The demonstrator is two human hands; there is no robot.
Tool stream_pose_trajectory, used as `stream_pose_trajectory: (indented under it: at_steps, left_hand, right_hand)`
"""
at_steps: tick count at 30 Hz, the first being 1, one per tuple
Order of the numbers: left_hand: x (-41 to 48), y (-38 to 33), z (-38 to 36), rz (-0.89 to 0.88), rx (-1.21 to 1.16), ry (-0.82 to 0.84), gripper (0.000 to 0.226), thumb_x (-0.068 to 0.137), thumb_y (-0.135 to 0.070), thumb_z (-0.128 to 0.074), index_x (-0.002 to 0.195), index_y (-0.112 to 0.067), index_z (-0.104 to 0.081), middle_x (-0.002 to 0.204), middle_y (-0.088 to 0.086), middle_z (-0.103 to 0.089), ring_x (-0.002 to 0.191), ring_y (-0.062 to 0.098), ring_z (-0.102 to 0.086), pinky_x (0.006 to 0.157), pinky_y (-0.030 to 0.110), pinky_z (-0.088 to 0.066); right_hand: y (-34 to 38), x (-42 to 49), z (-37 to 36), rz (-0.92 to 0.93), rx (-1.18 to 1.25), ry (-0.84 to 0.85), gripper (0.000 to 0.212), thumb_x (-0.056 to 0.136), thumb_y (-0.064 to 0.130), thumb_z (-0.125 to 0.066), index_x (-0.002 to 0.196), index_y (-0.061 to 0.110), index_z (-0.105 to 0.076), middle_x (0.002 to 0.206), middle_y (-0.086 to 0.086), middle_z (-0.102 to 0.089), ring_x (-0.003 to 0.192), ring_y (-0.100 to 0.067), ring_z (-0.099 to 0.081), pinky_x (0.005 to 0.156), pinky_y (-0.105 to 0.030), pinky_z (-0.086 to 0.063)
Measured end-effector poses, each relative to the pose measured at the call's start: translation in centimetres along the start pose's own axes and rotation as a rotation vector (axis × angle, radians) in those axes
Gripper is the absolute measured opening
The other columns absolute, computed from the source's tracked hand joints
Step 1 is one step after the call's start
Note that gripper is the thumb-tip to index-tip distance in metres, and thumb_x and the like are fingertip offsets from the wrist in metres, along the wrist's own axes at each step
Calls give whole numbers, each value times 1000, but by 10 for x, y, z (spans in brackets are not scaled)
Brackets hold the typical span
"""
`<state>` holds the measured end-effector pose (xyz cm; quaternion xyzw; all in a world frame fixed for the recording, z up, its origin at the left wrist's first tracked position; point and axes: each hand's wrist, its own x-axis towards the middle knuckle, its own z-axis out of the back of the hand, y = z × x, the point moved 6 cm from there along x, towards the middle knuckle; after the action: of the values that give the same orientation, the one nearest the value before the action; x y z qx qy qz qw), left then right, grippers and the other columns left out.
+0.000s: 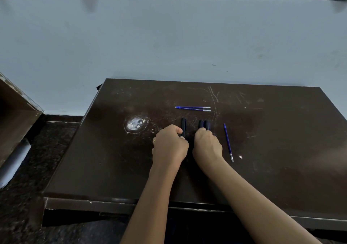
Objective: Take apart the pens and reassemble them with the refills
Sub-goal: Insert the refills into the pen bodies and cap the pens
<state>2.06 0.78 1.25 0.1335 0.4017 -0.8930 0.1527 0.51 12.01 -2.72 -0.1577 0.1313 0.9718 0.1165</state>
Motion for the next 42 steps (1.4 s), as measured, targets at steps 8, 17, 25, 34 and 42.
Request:
stream_pose_trajectory:
  at_steps: [8, 17, 25, 34, 42]
  left_hand:
    - [1, -1, -1, -3, 25, 11, 31, 94, -15, -53, 124, -23, -58, 127, 2, -57, 121, 22, -50, 100, 41, -46]
    - [1, -1, -4, 5, 29, 42, 32, 94, -15, -53, 125, -23, -57, 128, 3, -56, 121, 22, -51, 100, 41, -47]
    - [1, -1, -4, 15, 15, 44, 31, 94, -16, -53, 124, -23, -58, 127, 2, -56, 120, 23, -51, 98, 42, -48]
    - [2, -1, -3, 21, 12, 40, 32, 94, -15, -53, 125, -23, -58, 128, 3, -57, 120, 23, -51, 98, 42, -48]
    - [-1, -1, 2, 19, -7, 0, 36, 91, -8, -50, 124, -21, -58, 127, 4, -57, 119, 24, -51, 96, 43, -48]
  right_hand:
    - [-12, 9, 15, -58, 60, -97, 39, 88, 11, -62, 122, 3, -45, 124, -16, -52, 114, -33, -55, 82, -36, -49]
    - [-26, 14, 12, -91, 163, -35, 41, 88, 20, -65, 121, 3, -47, 120, -14, -55, 106, -31, -60, 71, -32, -43]
    - [-24, 17, 9, -75, 168, -30, 33, 89, 10, -61, 119, 3, -48, 117, -15, -57, 102, -31, -61, 71, -34, -48]
    - [-22, 15, 14, -52, 161, -70, 34, 90, 15, -59, 120, 4, -47, 120, -15, -55, 107, -32, -58, 71, -34, -46]
    - [22, -6, -4, 143, 132, 14, 29, 95, 19, -49, 121, 6, -43, 118, -15, -57, 107, -33, -60, 72, -34, -44]
